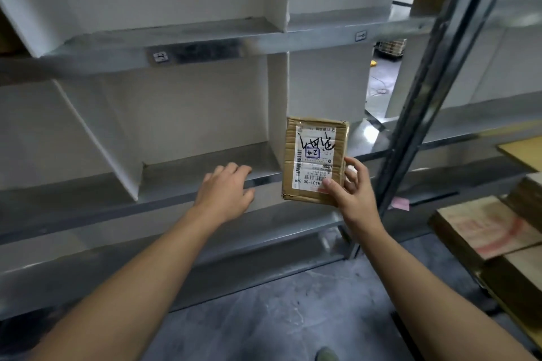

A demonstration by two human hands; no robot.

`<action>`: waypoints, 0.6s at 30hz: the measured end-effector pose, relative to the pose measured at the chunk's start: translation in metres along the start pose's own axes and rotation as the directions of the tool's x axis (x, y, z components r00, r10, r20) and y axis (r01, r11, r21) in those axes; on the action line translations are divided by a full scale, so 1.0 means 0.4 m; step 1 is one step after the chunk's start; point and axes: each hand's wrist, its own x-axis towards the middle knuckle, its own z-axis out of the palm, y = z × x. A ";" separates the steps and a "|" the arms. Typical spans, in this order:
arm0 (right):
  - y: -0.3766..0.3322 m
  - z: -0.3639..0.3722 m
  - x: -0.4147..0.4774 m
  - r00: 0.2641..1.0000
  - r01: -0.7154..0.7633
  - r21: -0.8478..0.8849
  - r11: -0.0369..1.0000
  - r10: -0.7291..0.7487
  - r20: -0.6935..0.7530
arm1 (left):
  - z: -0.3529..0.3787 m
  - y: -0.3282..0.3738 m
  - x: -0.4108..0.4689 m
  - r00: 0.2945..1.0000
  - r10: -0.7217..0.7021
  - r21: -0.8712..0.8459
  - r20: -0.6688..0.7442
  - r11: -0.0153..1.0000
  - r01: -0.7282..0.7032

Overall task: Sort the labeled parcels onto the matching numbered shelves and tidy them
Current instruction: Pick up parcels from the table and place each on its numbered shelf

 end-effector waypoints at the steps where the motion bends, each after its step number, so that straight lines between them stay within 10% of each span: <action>1: 0.003 -0.024 0.023 1.000 0.005 -0.008 1.000 -0.005 -0.013 | 0.007 0.027 0.029 1.000 0.016 -0.009 -0.005 1.000 -0.016; 18: 0.123 -0.186 0.617 0.951 0.013 -0.105 0.994 0.021 0.310 | 0.119 0.284 0.368 0.983 -0.179 -0.015 -0.039 0.984 0.179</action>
